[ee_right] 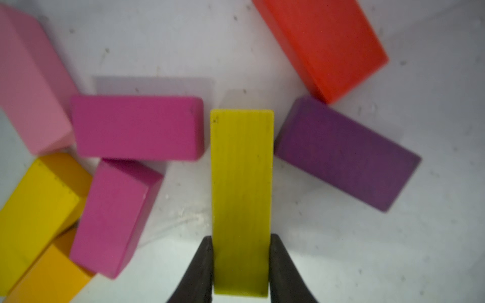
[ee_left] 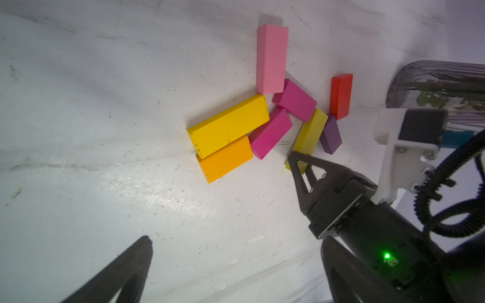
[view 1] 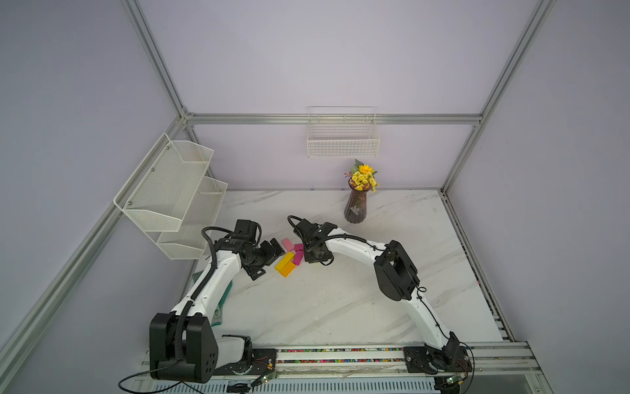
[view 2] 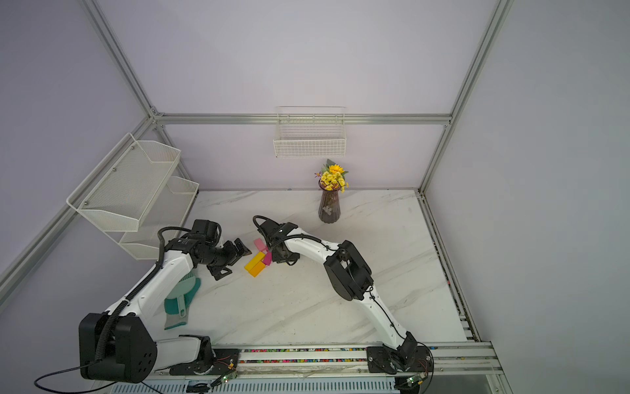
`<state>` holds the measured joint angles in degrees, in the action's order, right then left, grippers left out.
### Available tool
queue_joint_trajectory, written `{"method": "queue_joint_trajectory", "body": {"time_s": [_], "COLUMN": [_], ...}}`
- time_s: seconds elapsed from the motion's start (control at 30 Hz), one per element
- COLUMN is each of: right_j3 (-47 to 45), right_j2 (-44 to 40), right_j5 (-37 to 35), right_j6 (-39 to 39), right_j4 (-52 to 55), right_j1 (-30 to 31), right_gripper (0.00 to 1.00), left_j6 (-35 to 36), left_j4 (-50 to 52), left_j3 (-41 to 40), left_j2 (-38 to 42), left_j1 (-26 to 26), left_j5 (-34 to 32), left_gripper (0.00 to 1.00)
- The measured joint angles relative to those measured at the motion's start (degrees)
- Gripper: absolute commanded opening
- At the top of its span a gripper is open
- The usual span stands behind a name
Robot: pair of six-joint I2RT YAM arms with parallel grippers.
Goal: Assemble the letter c with building blocks
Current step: Pick up the building block from the center of the board, then assemble the building block at the center of the board.
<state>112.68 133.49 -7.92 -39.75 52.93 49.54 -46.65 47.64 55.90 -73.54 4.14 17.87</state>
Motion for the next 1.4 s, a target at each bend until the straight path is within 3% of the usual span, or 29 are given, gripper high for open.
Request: {"method": "queue_joint_trajectory", "body": {"time_s": [0.3,0.5,0.93,1.2,1.4], "right_j3": [-26.97,-40.98,-54.47,-55.60,-54.90], "right_j2": [-27.41,-37.46,-42.29,-41.51,-36.24], "right_j5": [-0.98,-3.19,-1.31,1.22,2.29], "right_j6": [-8.11,-11.17,-4.35,0.90,2.60], "right_j4": [-6.36,-7.08,-9.77,-12.74,-14.47], "right_j1": [1.46,0.83,-9.11,-12.22,-12.26], "right_gripper": [0.18,0.18,0.18,0.18,0.18], "left_j6": [1.90,1.62,-6.80,-10.43,-11.34], "left_j4": [-1.25,-1.86,-6.21,-8.17,-8.79], "left_j3": [-0.42,-0.39,1.64,2.49,2.51], "left_j2": [1.55,1.55,-1.90,-3.41,-3.54], "left_j1": [0.20,3.10,14.67,17.92,18.40], "left_j5": [3.85,4.28,-0.02,-3.41,-4.61], "left_gripper": [1.00,1.00,1.00,1.00,1.00]}}
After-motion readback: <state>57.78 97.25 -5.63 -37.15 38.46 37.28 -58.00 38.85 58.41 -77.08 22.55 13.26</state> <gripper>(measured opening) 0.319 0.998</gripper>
